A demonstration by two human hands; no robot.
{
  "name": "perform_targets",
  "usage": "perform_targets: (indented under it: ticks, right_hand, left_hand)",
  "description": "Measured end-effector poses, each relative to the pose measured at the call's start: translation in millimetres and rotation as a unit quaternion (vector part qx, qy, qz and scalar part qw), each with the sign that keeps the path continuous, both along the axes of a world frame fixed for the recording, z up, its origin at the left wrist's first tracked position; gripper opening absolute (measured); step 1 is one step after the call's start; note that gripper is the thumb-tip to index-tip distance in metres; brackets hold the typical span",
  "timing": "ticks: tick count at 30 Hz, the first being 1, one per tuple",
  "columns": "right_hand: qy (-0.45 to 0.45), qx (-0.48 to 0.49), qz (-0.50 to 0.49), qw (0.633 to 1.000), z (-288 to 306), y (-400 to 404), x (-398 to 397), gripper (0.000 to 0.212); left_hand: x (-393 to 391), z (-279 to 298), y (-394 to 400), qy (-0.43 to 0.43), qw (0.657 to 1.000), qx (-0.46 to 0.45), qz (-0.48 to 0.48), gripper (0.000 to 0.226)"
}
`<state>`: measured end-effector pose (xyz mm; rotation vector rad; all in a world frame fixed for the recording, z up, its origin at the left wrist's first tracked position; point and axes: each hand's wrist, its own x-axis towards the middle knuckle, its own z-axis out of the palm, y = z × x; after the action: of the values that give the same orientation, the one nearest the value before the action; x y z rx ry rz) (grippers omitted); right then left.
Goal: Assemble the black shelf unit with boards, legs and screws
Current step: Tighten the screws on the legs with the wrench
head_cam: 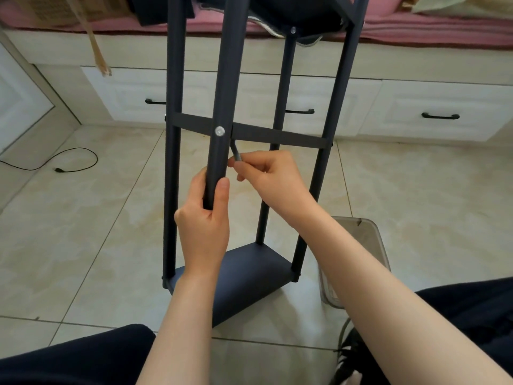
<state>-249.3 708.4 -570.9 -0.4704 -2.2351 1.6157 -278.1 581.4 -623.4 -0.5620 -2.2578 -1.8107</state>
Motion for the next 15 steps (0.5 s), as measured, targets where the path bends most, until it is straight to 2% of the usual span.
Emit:
perform_targets:
  ticks: [7,15]
  right_hand:
    - [0.014,0.069,-0.016,0.997,-2.1,-5.7,-9.1,0.017]
    - [0.071,0.105,-0.056,0.99,-7.0,-16.3,-23.0,0.015]
  left_hand:
    - [-1.4,-0.3,-1.9,-0.001,1.0,0.002,0.016,0.033]
    - [-0.2,-1.2,-2.1,0.009,1.0,0.006,0.025,0.044]
